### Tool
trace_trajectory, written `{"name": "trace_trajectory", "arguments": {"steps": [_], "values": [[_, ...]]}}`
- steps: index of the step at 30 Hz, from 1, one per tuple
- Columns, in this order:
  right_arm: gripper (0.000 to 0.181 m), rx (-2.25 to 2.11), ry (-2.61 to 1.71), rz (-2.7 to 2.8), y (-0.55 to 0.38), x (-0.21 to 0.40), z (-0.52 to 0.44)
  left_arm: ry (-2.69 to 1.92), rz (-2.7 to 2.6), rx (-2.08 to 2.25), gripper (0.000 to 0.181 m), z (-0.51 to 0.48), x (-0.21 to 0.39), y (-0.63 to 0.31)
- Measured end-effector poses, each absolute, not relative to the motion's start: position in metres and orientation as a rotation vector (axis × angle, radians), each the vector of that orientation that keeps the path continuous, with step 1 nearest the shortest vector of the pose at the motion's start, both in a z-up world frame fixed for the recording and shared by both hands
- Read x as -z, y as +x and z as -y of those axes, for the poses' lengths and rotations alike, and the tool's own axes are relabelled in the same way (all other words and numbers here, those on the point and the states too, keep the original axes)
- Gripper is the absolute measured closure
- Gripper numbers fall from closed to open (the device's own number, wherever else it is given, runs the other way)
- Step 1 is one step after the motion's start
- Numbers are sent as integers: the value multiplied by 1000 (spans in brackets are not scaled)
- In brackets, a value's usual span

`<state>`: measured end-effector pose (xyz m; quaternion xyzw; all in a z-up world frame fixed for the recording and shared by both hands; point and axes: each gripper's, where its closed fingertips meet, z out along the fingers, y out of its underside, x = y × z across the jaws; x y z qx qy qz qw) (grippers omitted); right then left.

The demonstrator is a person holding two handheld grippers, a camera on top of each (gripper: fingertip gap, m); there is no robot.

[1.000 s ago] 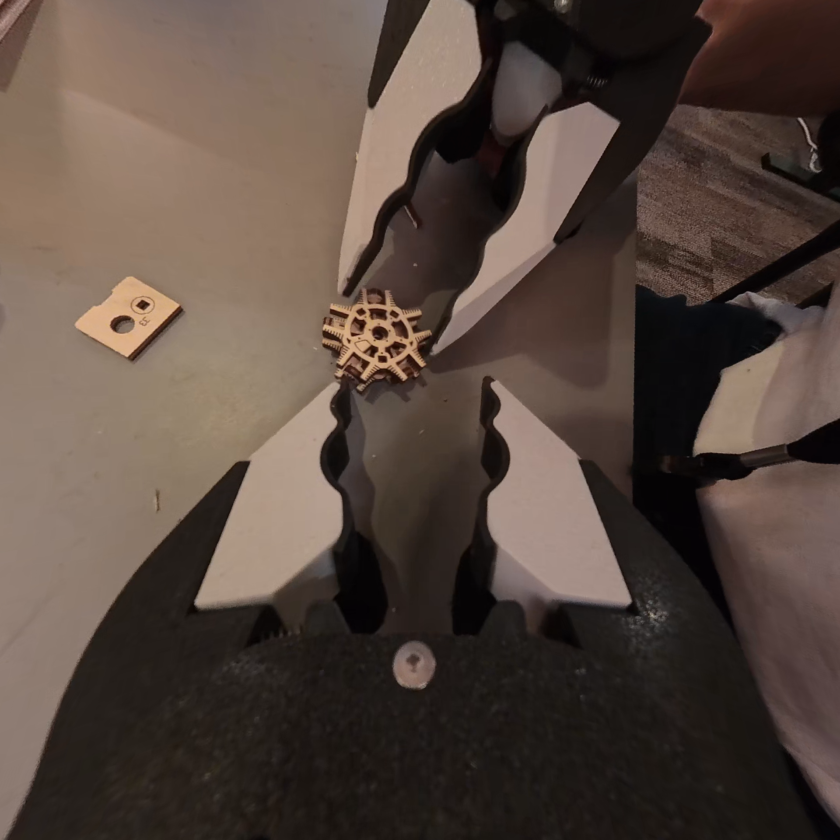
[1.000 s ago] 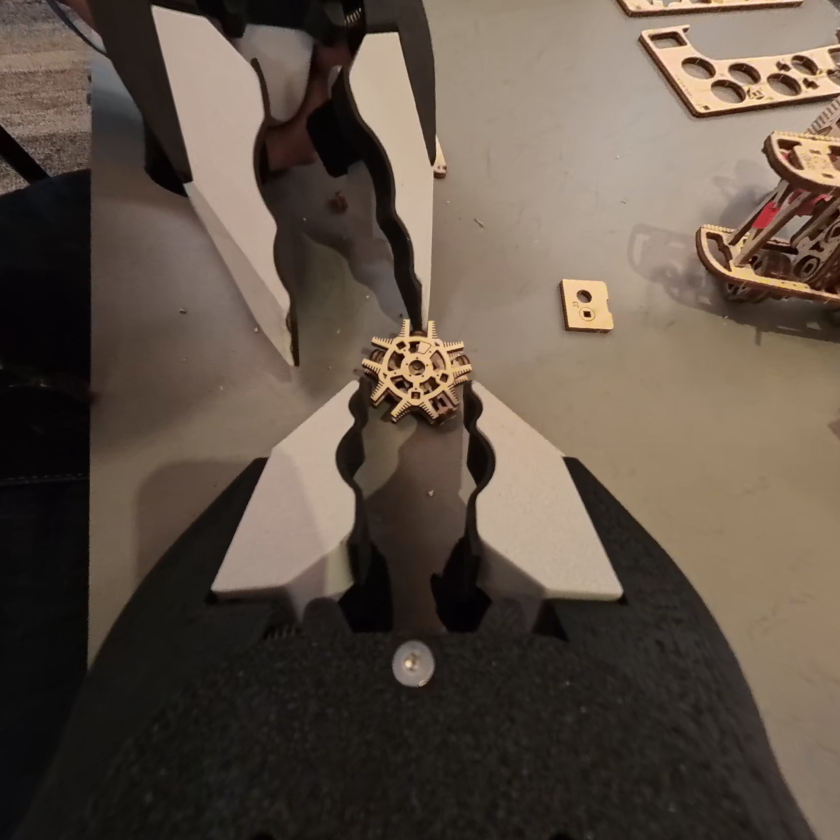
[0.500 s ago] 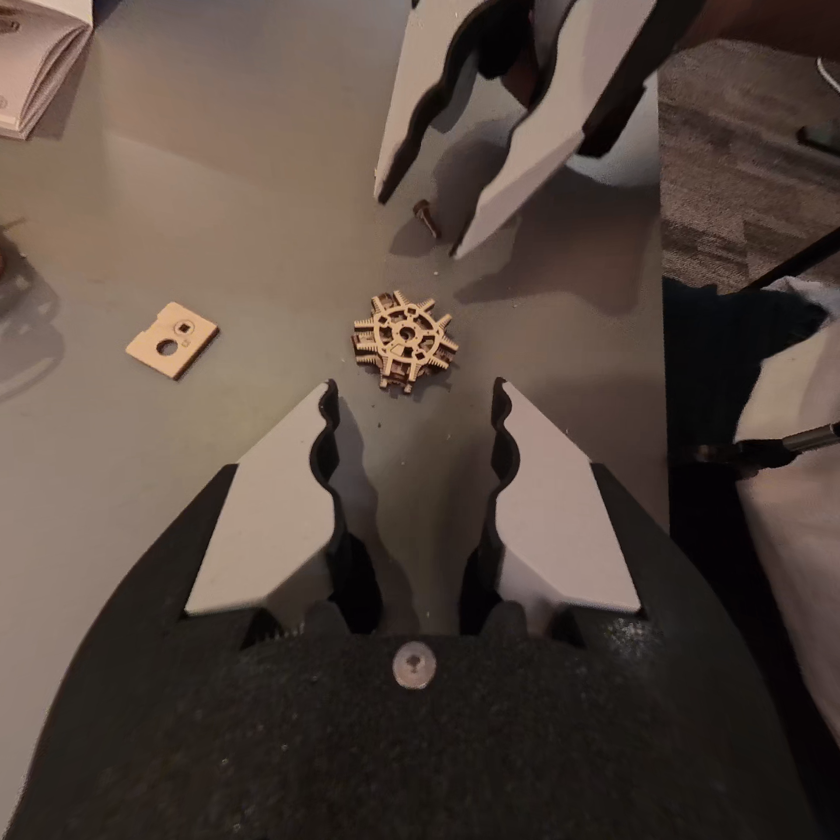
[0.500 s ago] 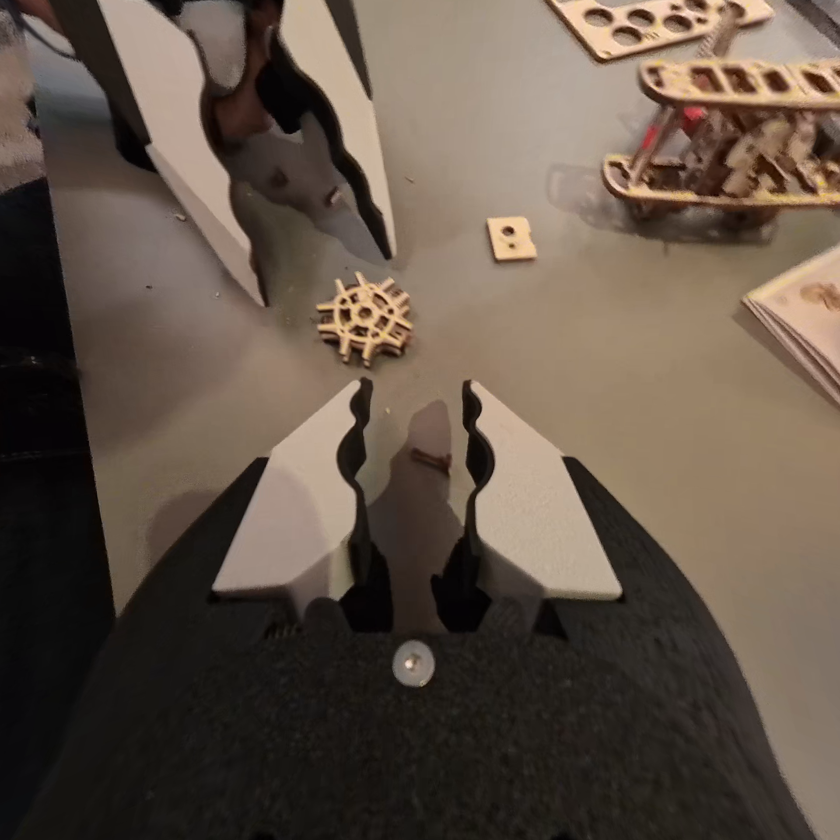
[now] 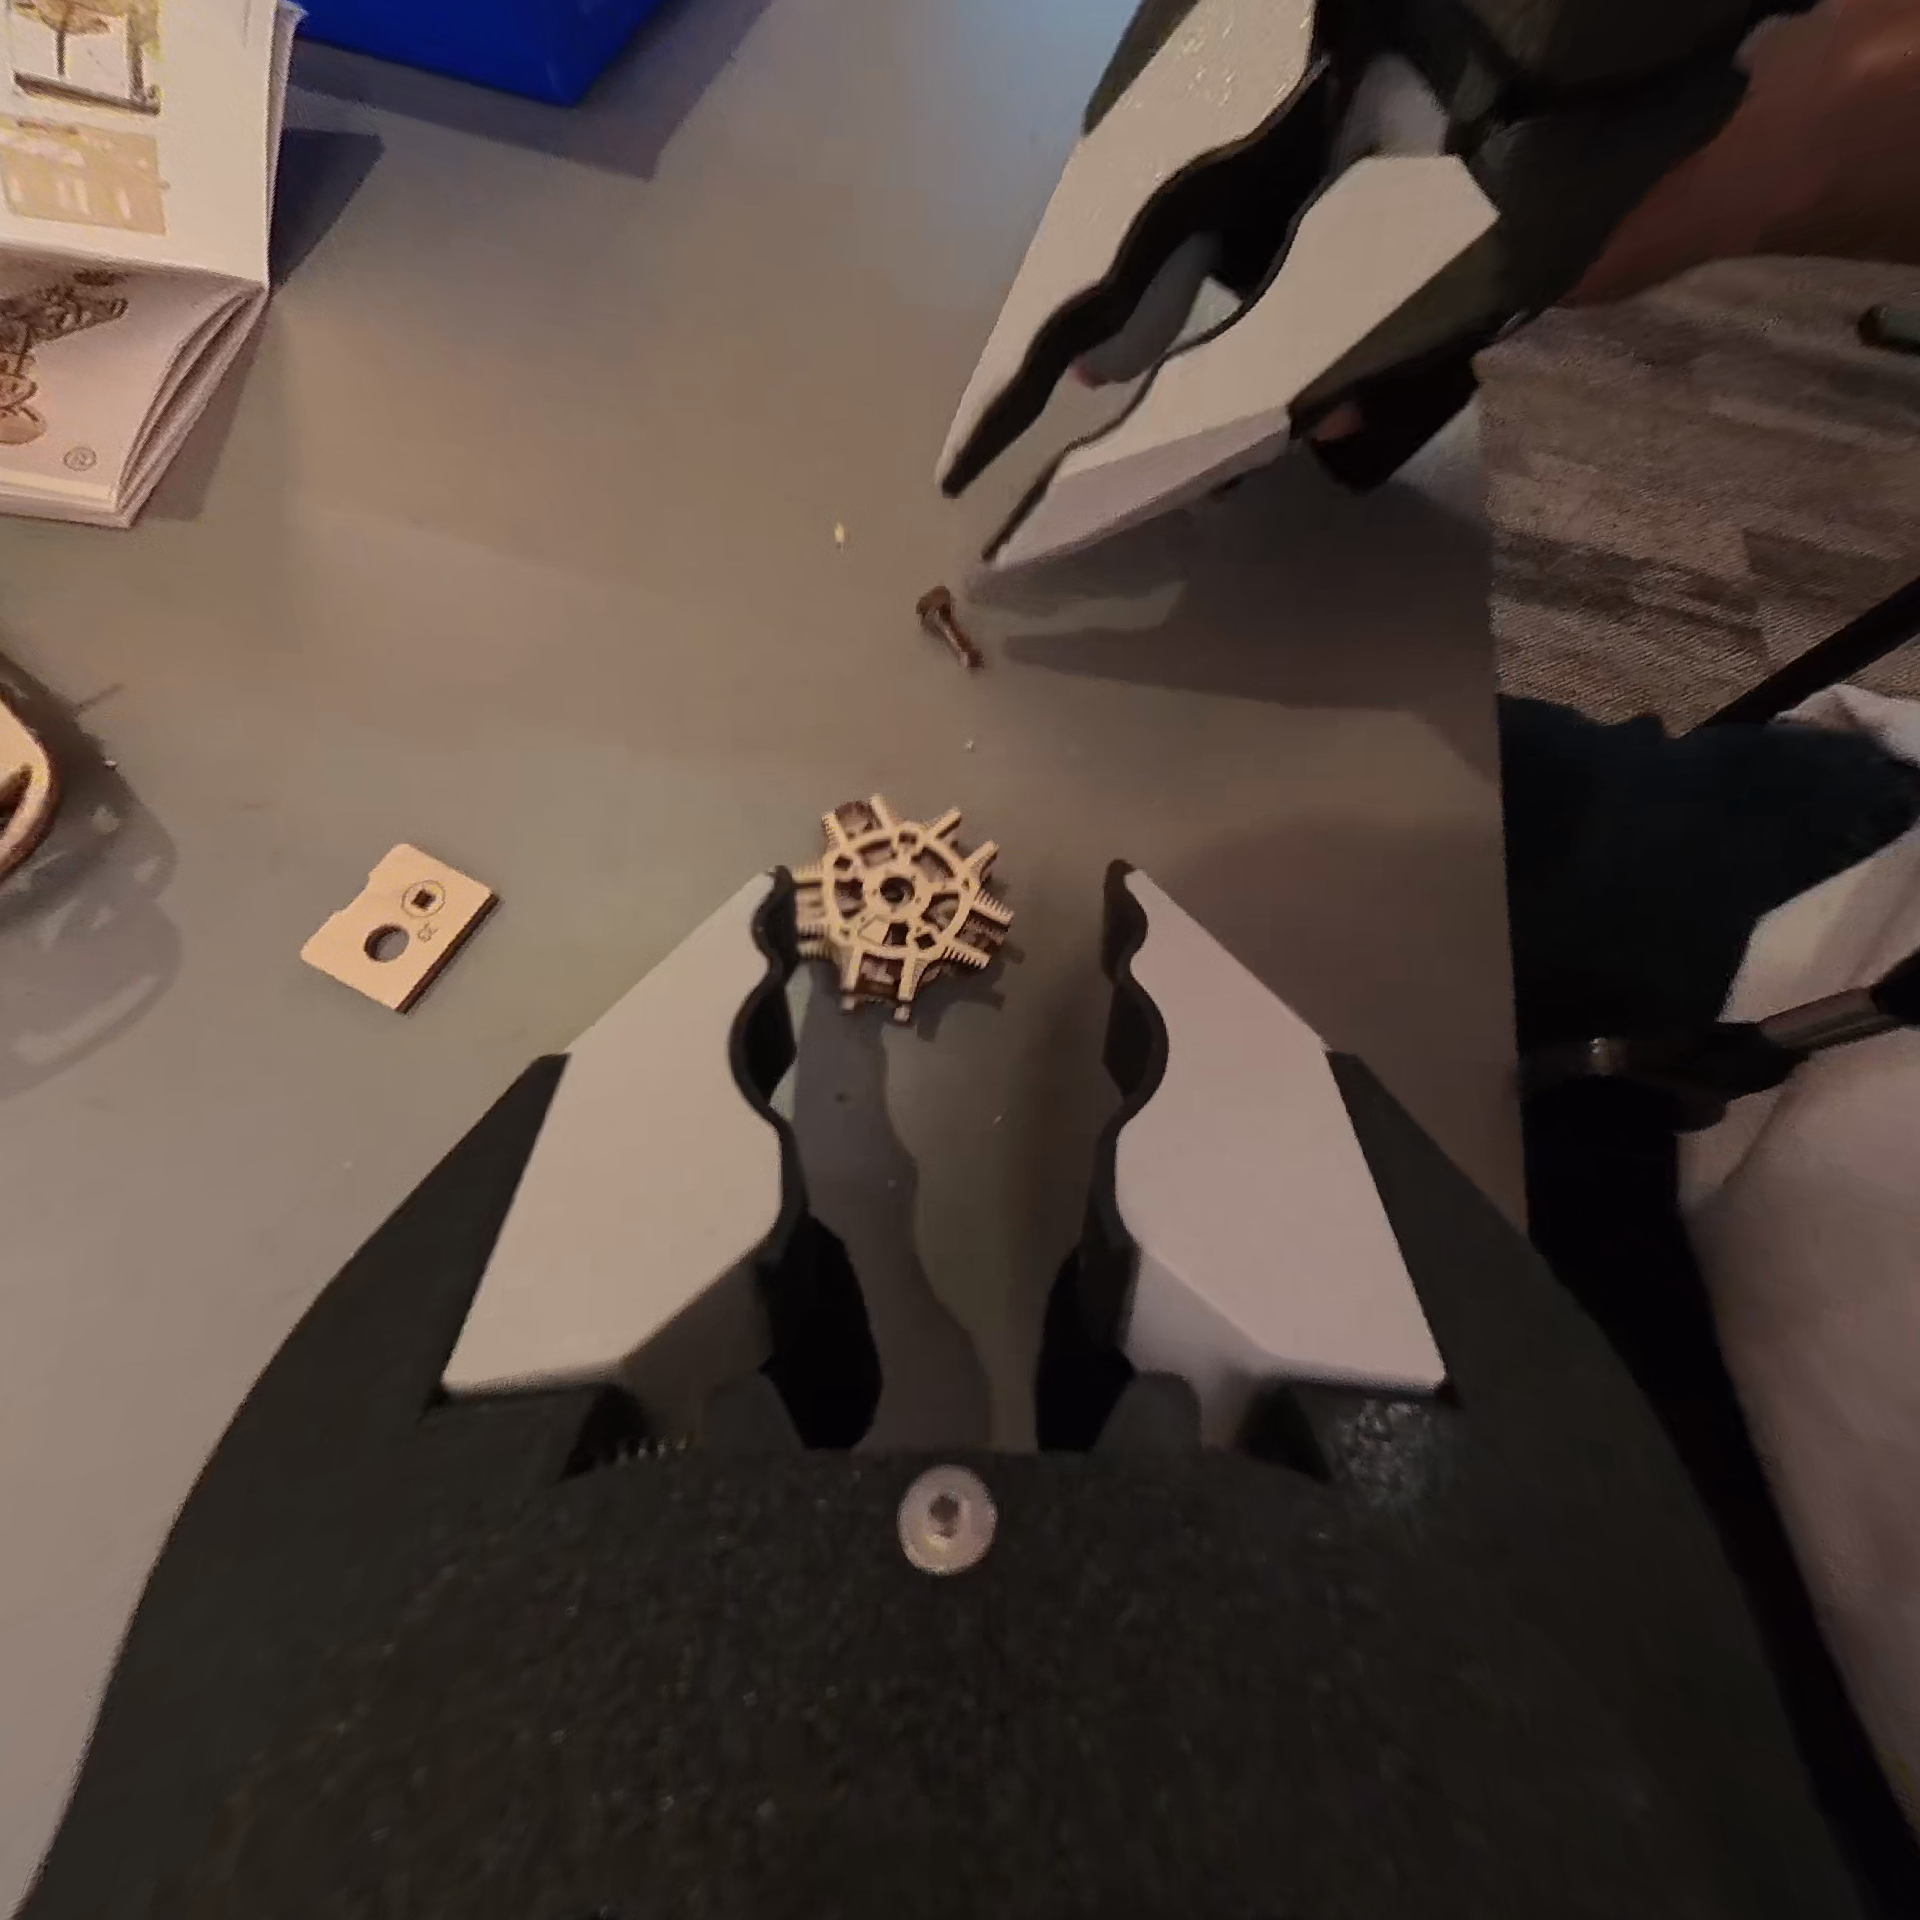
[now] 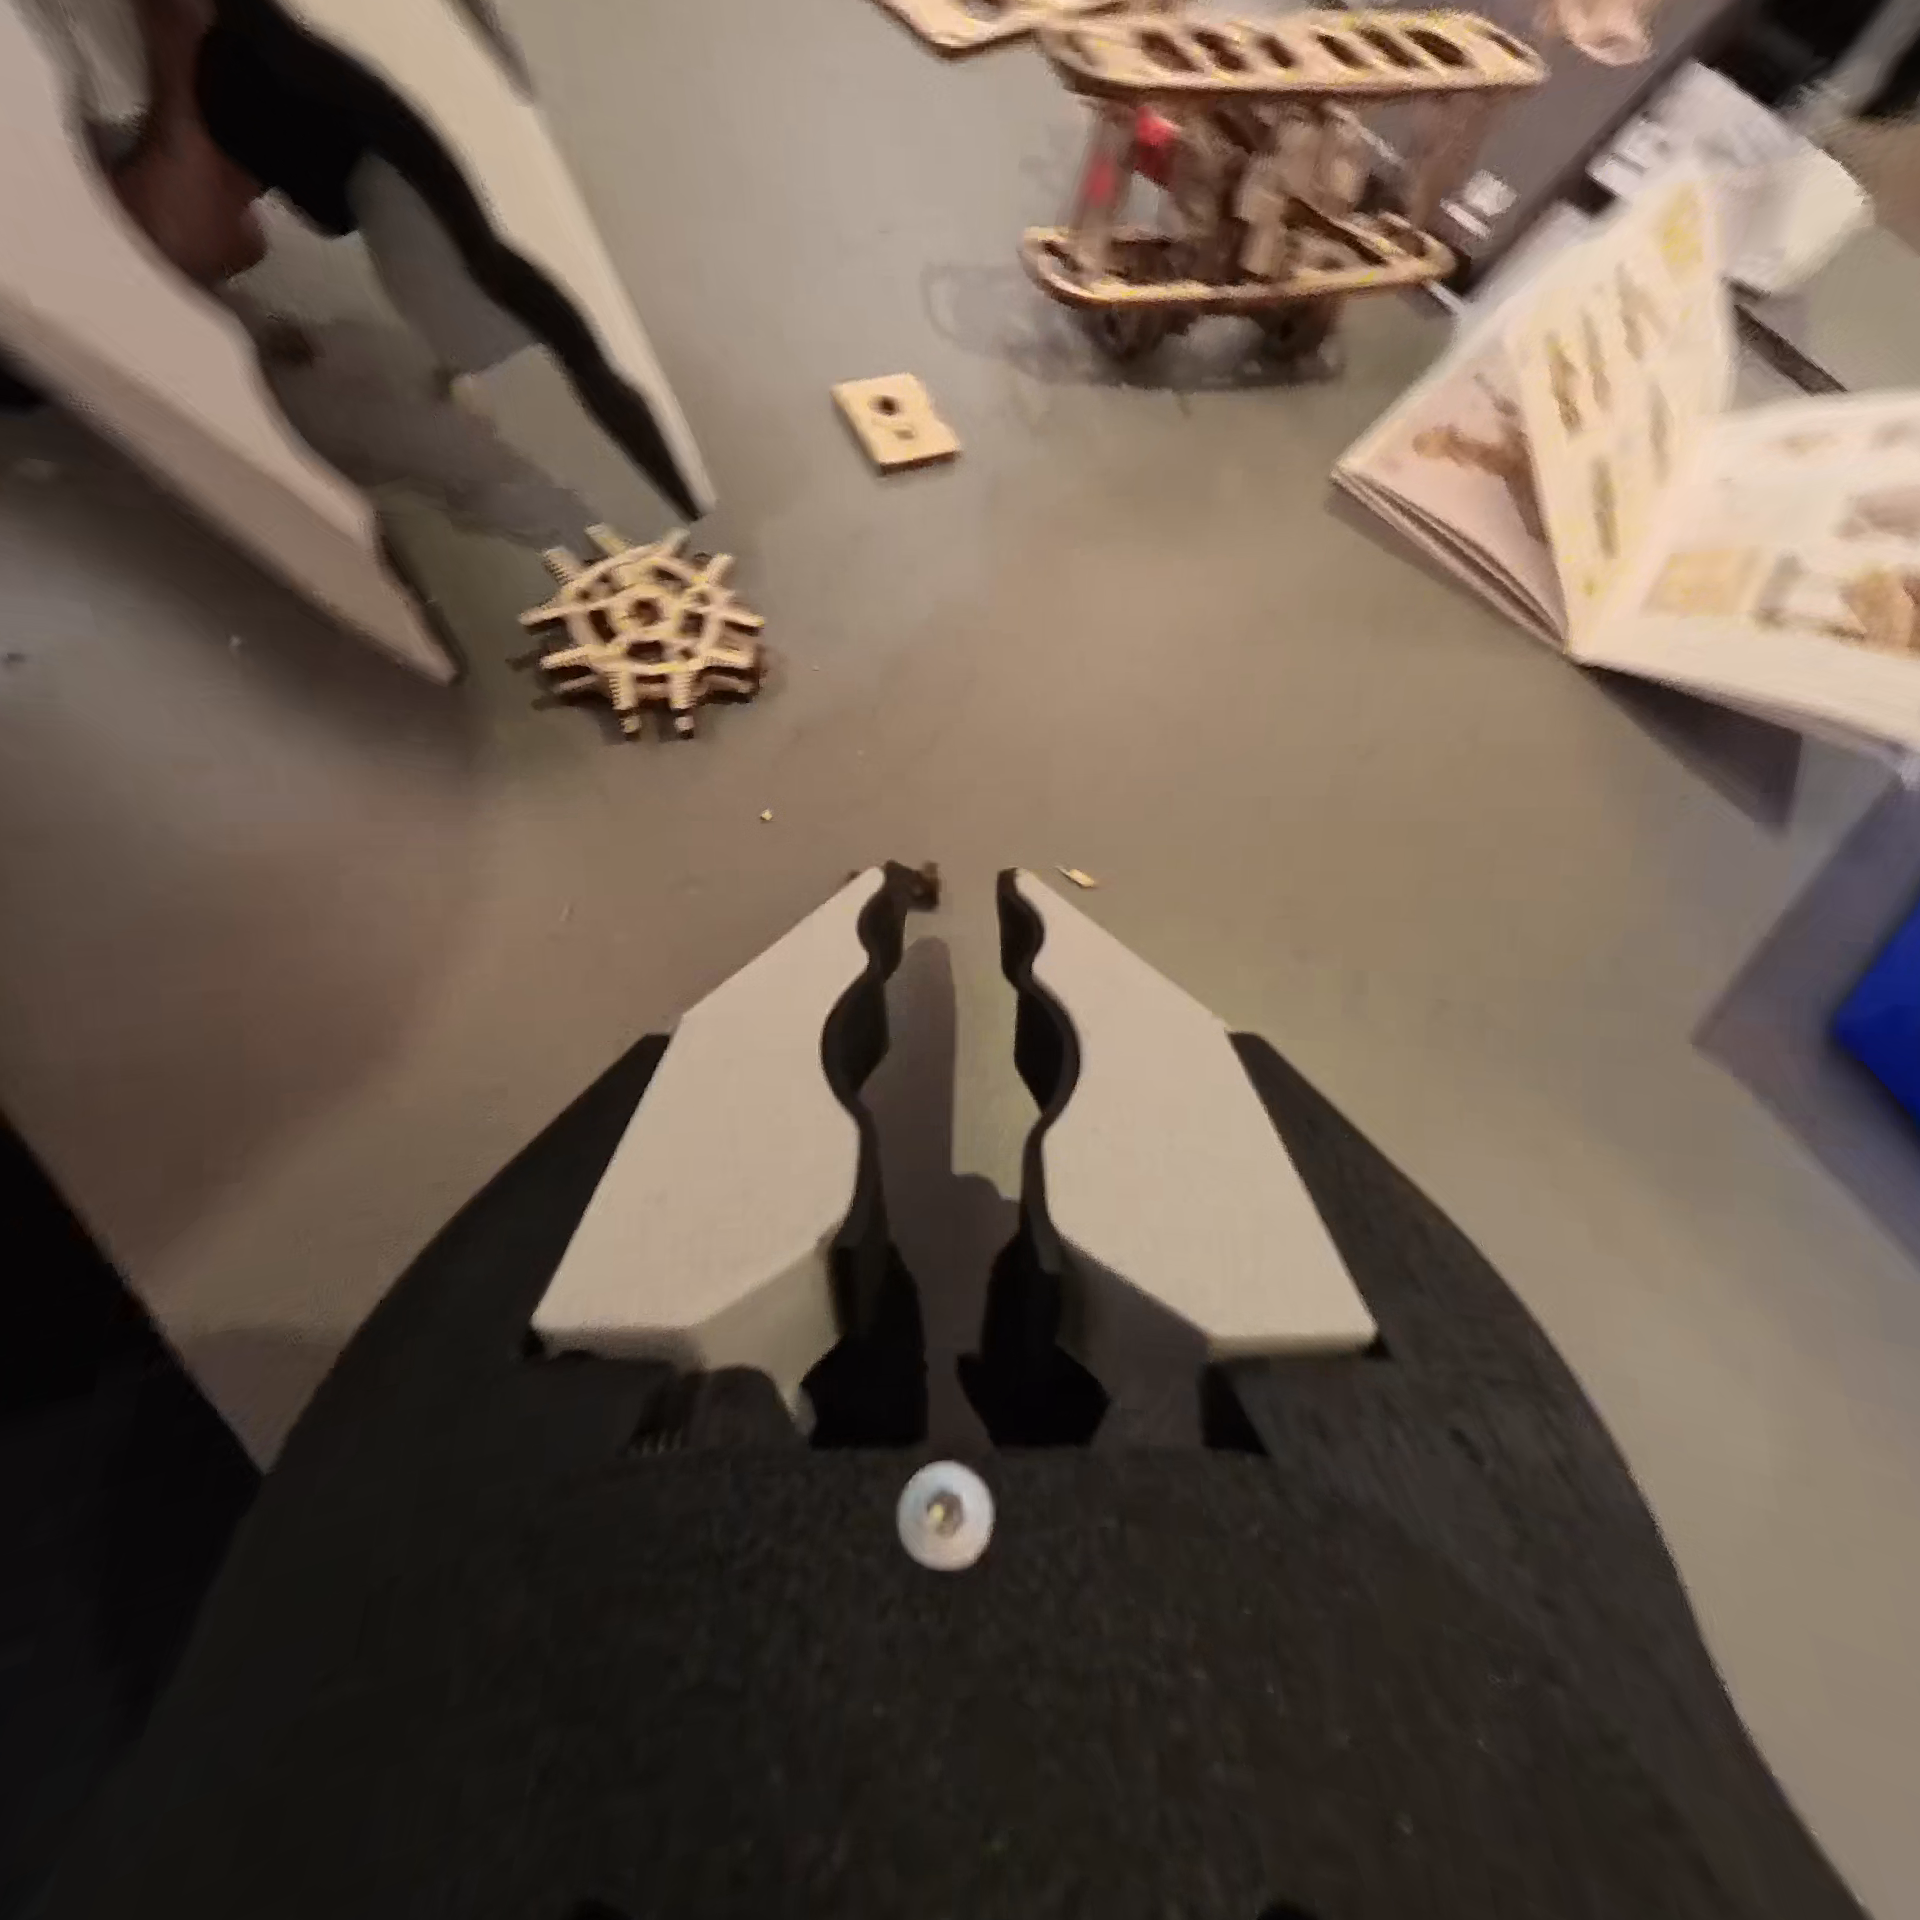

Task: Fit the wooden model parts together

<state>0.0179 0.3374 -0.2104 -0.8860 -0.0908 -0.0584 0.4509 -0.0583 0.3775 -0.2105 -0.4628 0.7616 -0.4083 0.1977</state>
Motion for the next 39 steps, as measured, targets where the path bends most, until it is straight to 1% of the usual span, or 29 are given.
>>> {"name": "trace_trajectory", "arguments": {"steps": [2,4,6,10,11,13,16,20,21,22,24,28,32,35,39], "values": [[164,127,-2178,428,20,211,-335,-1272,-2117,1157,132,-372,201,-56],[164,63,-2104,535,24,208,-338,-1263,-2106,1152,136,-366,195,-53],[171,-58,-2101,636,26,213,-337,-1267,-2110,1160,139,-360,193,-54],[161,-534,-2037,809,7,209,-333,-1337,-2090,1114,145,-356,196,-53],[155,-613,-2035,839,6,209,-334,-1350,-2082,1097,146,-356,197,-51],[153,-726,-2030,890,4,208,-336,-1368,-2067,1073,148,-354,199,-48],[153,-676,-2053,1035,9,218,-342,-1387,-2050,1067,150,-349,198,-44],[160,-599,-2047,1213,12,230,-344,-1416,-2047,1061,151,-347,200,-42],[161,-599,-2043,1238,12,232,-344,-1424,-2052,1057,151,-347,202,-41],[170,-606,-2033,1249,12,232,-344,-1432,-2056,1048,152,-348,205,-41],[177,-616,-2029,1243,11,232,-344,-1448,-2061,1023,155,-351,209,-40],[178,-611,-2036,1102,7,225,-350,-1426,-2075,996,156,-353,212,-33],[179,-679,-2062,846,2,209,-353,-1350,-2074,947,152,-353,207,-25],[179,-710,-2105,678,-6,201,-354,-1193,-2051,817,152,-355,198,-20],[179,-831,-2113,506,-19,188,-351,-1039,-2055,705,160,-348,193,-22]]}}
